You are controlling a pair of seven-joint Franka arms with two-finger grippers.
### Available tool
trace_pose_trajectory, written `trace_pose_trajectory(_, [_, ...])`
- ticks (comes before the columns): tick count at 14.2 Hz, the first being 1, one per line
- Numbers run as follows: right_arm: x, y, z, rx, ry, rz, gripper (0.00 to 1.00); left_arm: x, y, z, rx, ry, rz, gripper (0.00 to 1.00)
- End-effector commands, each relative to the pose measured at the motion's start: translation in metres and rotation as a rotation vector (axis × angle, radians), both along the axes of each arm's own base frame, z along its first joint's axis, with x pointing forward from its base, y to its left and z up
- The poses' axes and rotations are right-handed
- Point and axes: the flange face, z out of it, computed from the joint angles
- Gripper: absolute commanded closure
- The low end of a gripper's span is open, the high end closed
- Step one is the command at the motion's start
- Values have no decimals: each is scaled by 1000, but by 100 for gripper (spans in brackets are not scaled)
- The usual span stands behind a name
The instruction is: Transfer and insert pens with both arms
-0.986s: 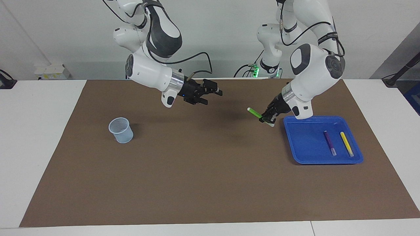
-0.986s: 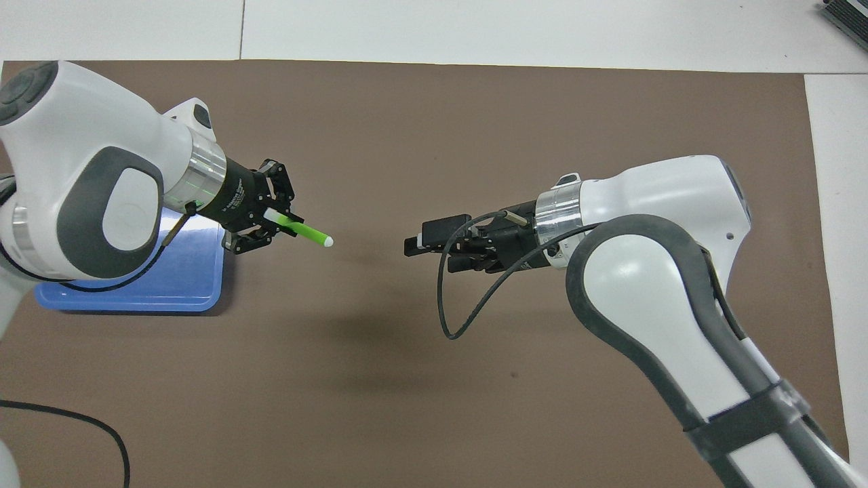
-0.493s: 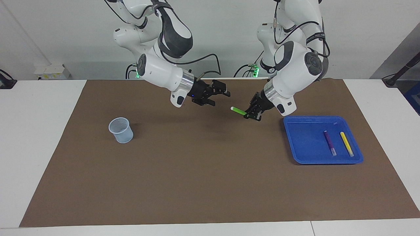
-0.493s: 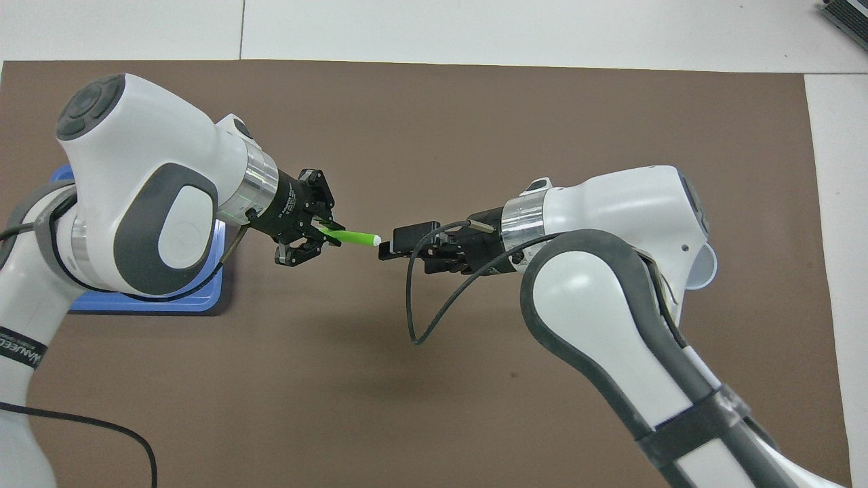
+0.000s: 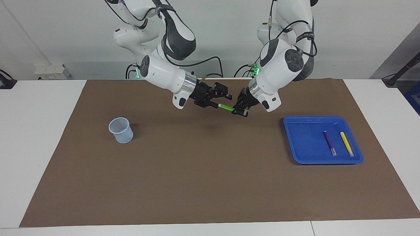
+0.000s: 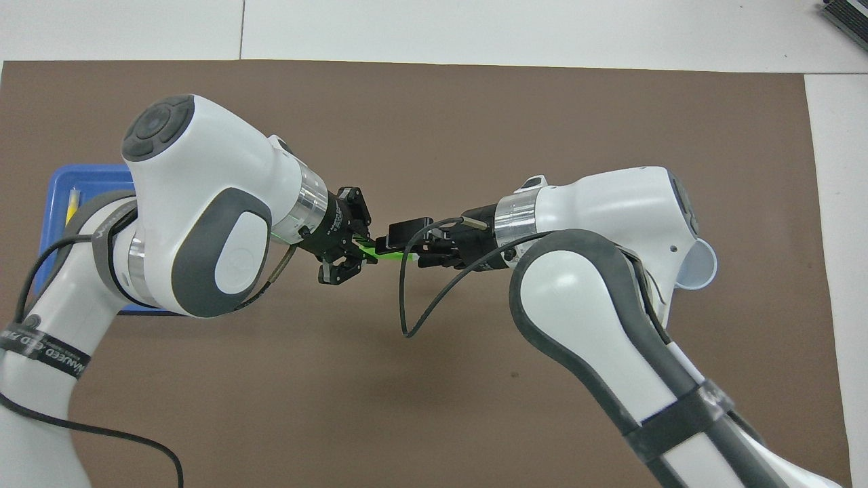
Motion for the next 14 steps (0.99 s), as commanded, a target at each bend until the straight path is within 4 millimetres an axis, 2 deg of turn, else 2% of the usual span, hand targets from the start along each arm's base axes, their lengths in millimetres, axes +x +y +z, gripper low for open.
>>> trace_pose_trajectory(1, [6, 1, 1, 18, -1, -29, 14, -14, -4, 2, -8, 3, 24, 100])
trace_pose_trajectory(4, [7, 0, -1, 12, -7, -36, 22, -17, -9, 3, -11, 2, 16, 100])
trace_pose_trajectory(8, [7, 0, -2, 5, -8, -35, 41, -16, -13, 6, -34, -6, 31, 100])
trace_pose_trajectory(11, [5, 1, -4, 1, -8, -31, 51, -11, -13, 8, -47, -35, 81, 100])
trace_pose_trajectory(14, [1, 9, -6, -1, -8, -15, 66, -10, -11, 6, -46, -37, 86, 100])
